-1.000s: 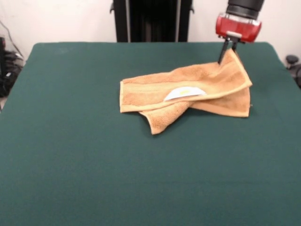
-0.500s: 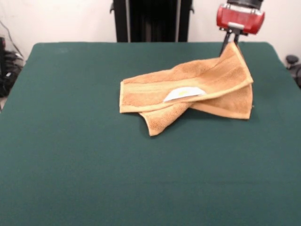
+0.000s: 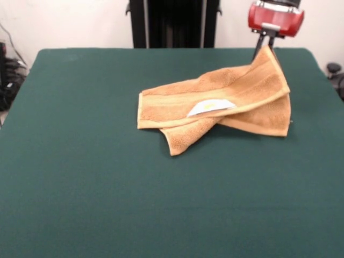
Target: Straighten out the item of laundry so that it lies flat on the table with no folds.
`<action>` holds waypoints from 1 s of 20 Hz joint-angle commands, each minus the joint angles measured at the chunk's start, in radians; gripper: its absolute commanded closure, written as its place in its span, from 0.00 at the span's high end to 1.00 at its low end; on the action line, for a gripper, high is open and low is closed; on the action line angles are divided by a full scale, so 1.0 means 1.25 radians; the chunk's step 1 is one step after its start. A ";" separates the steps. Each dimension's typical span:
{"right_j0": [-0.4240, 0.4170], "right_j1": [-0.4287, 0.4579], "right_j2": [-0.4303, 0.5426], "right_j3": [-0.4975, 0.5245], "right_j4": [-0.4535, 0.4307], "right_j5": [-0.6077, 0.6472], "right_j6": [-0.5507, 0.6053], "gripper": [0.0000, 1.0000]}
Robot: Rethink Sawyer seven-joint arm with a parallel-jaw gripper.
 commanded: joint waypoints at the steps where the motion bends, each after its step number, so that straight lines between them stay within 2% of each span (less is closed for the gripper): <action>1: -0.006 0.018 0.040 0.009 0.011 0.057 0.156 0.00; 13: 0.002 0.008 0.030 0.017 0.013 0.057 0.150 0.00; 16: -0.018 0.009 0.044 0.014 -0.006 0.061 0.148 0.00; 19: 0.000 0.015 0.026 0.008 0.008 0.059 0.135 0.00; 20: 0.005 0.016 0.021 0.007 0.011 0.059 0.132 1.00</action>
